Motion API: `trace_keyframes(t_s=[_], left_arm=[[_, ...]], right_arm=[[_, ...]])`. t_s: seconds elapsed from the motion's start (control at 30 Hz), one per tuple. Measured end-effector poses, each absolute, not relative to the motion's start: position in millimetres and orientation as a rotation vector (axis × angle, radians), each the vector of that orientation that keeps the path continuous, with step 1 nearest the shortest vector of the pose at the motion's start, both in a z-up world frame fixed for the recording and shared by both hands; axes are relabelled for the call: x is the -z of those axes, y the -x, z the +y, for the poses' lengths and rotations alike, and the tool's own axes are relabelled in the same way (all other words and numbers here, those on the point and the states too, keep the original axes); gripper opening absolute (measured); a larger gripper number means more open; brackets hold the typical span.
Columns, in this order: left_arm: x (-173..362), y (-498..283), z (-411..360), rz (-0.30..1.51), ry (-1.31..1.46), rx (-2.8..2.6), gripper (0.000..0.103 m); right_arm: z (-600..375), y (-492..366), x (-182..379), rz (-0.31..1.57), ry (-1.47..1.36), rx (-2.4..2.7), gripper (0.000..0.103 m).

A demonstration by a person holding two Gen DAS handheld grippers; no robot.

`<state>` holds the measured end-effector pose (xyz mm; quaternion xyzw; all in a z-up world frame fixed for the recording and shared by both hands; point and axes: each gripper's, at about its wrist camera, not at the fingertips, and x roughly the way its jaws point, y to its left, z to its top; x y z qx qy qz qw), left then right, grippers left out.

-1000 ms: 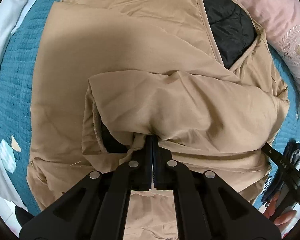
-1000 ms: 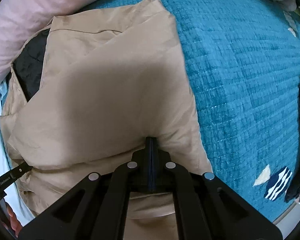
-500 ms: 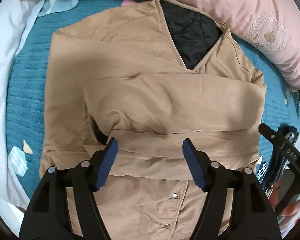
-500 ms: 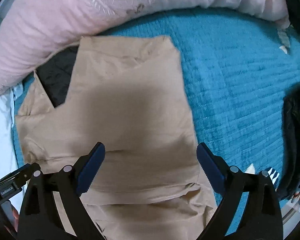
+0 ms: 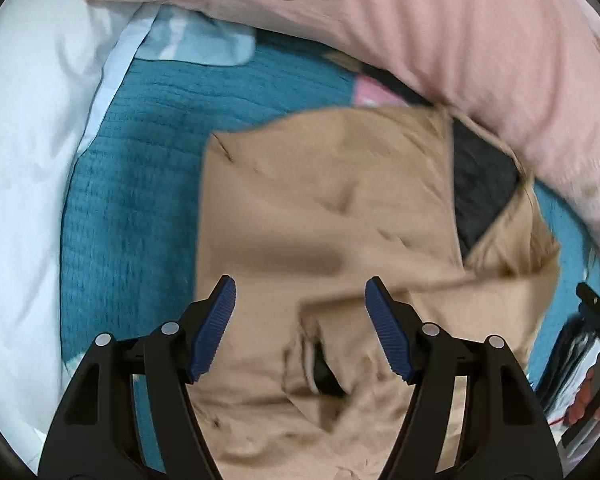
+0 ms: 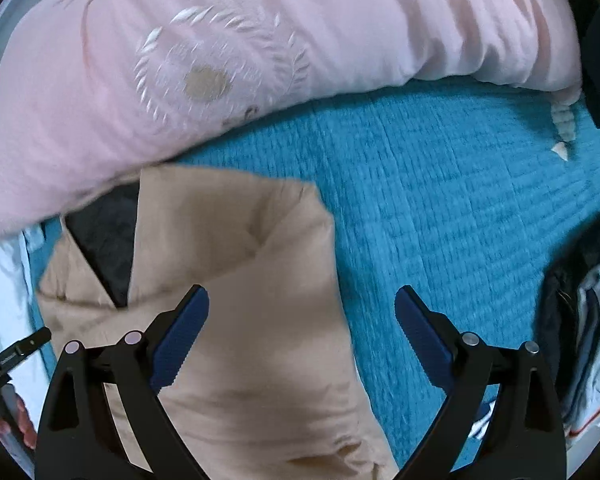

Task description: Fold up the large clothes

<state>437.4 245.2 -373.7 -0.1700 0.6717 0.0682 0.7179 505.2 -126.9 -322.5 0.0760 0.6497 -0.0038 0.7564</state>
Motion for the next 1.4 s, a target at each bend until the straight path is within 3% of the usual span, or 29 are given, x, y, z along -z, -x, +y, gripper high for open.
trace_keyframes(t_s=[0.33,0.47,0.57,0.7,0.73,0.77,0.87,1.4], left_arm=[[407.5,-489.2,306.2,1.528,0.561,-0.123,0.068],[425.7,-501.5,313.6,1.547,0.608,-0.111,0.068],[436.8,-507.8,312.0,1.563,0.580,-0.130,0.066],[431.4,-510.4,298.3,1.574,0.444,-0.150,0.037],[427.4,-510.1,294.9,1.572,0.427,-0.134,0.027],[425.6,-509.8,292.5,1.573,0.419,-0.121,0.022],[415.5,-505.8,288.1,1.569,0.400,-0.121,0.018],[319.4,-466.3,292.4,1.454,0.388,-0.049,0.017]], right_arm=[[-126.8,-566.4,365.8,1.513,-0.257,-0.069,0.091],[-120.7,-580.1,390.3,1.562,-0.269,-0.099,0.083],[-114.4,-583.1,407.3,1.590,-0.210,-0.080,0.059],[-105.0,-575.3,409.3,1.540,-0.103,-0.080,0.026],[-106.1,-574.3,407.3,1.537,-0.119,-0.079,0.023],[-108.0,-572.4,404.0,1.528,-0.143,-0.067,0.022],[-108.8,-568.1,392.5,1.507,-0.157,-0.057,0.018],[-118.2,-516.2,281.9,1.368,-0.143,-0.046,0.016]])
